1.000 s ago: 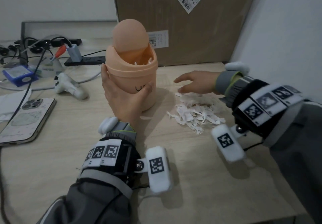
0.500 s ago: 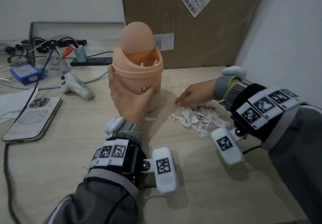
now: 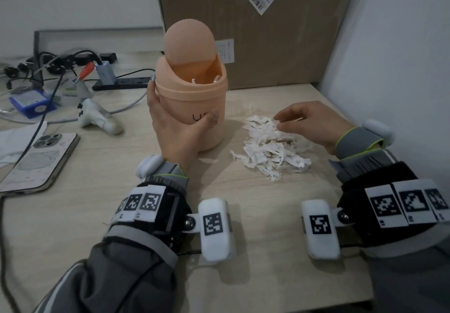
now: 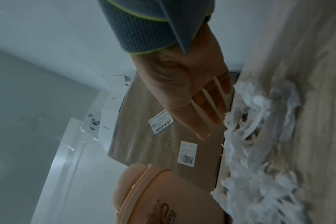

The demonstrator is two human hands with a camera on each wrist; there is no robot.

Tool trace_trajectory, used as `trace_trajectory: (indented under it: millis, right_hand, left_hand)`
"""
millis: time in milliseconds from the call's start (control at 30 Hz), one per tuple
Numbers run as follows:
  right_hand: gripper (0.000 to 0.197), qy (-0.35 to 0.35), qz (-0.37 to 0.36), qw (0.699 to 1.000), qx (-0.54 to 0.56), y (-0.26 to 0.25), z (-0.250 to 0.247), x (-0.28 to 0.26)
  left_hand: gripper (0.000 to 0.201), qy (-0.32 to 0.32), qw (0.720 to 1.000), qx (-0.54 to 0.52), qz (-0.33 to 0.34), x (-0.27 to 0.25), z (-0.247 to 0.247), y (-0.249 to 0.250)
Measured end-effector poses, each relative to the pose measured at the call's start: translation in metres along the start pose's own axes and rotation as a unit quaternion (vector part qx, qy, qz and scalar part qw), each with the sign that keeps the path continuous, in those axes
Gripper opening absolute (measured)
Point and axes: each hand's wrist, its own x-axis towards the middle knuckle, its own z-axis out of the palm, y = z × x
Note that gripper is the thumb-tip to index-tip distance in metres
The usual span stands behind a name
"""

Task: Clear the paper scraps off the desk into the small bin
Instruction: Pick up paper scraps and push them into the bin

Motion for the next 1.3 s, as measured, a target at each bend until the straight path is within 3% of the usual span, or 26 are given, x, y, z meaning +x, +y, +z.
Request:
trace_trajectory:
  millis: [167,267,500,767,967,1167,1300]
  right_hand:
    - [0.049,-0.106,-0.007,0.985,-0.132,0.003,0.001,-0.001]
    - [0.054,-0.144,-0.006,0.975,-0.169,0.005,0.002,-0.003]
    - [0.019,-0.038,-0.066,0.971,-0.227,0.014,0.002,0.0]
    - [0.006,0.119,-0.103,0.975,-0.156,0.017,-0.002,0.004]
    - [0.014,0.142,-0.06,0.987,-0.049,0.024,0.001,0.009]
    - [0.037,0.149,-0.015,0.988,0.042,0.028,0.006,0.013]
    - [0.028,0.13,0.021,0.99,0.059,0.023,0.008,0.01]
  left_hand:
    - [0.133,-0.034,0.999,-0.025,0.0,-0.002,0.003,0.001]
    - [0.136,-0.057,0.997,-0.045,-0.008,-0.007,0.007,0.005]
    - [0.135,-0.075,0.996,-0.041,-0.006,-0.01,0.011,0.007]
    - [0.137,-0.085,0.996,-0.041,0.001,-0.012,0.015,0.007]
    - [0.137,-0.087,0.996,-0.032,0.004,-0.013,0.017,0.006]
    - [0.136,-0.086,0.996,-0.026,0.008,-0.013,0.017,0.005]
    - [0.136,-0.083,0.996,-0.028,0.008,-0.012,0.017,0.004]
